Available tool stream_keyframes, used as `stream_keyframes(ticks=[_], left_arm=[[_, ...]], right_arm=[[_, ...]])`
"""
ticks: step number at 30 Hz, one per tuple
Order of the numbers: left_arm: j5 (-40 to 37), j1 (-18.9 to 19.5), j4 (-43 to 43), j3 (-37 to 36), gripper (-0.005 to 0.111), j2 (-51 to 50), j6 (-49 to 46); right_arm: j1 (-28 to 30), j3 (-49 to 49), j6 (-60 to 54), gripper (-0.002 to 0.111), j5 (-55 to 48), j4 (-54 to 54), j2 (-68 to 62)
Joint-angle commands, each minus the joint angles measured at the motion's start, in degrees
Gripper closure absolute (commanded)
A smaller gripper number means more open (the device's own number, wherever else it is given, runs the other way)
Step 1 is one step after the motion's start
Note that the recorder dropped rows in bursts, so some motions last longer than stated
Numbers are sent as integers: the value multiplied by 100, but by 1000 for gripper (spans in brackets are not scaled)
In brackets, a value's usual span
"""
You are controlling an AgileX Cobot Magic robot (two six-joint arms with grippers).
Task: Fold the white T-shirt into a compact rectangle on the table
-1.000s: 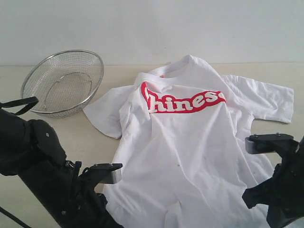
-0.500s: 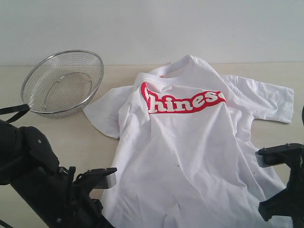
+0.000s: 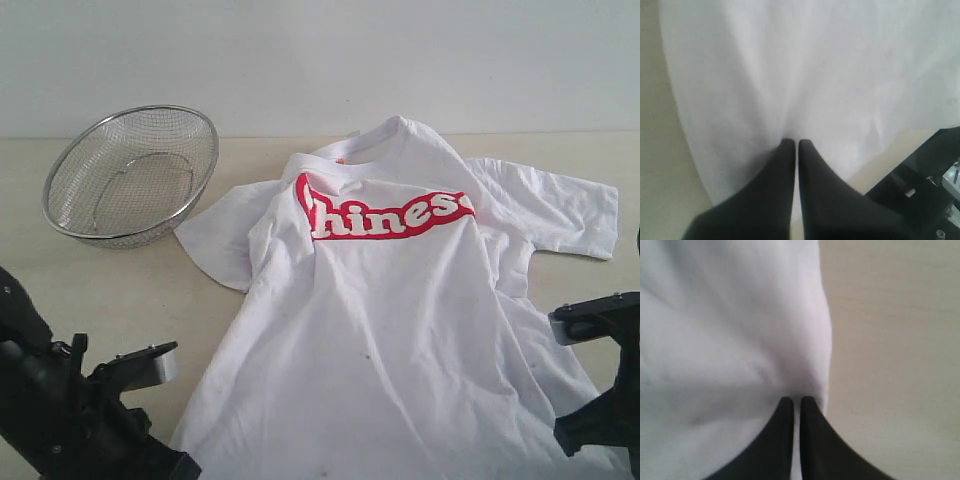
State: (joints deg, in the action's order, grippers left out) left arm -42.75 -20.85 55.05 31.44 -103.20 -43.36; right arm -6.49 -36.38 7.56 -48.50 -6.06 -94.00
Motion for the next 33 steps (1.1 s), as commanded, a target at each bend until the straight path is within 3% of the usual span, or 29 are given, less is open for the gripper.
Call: stream_keyframes(ticks=[1,8,16,23,26,30,33], left_arm=[[718,411,-490,-100,102,223,99],[457,524,-348,-100,102,840,194],[417,524,-197,-100,102,1083,95],[446,524,-17,-73,102,1083,7],[215,524,213,-20,102,1083,-125],[-172,524,919,186,102,1238,-574],[-166,524,1047,569,102,1500,-543]], right_arm=[[29,-161,-185,108,46,209,243],[16,-161,-2159,108,384,2809,558],[16,57,-1970,108,433,2468,-138],[16,46,-865,108,401,1175,-151],[16,9,-1161,108,360,1513,-90],[16,-168,-2203,108,360,2802,375],[16,-572,-2294,108,283,2919,717]])
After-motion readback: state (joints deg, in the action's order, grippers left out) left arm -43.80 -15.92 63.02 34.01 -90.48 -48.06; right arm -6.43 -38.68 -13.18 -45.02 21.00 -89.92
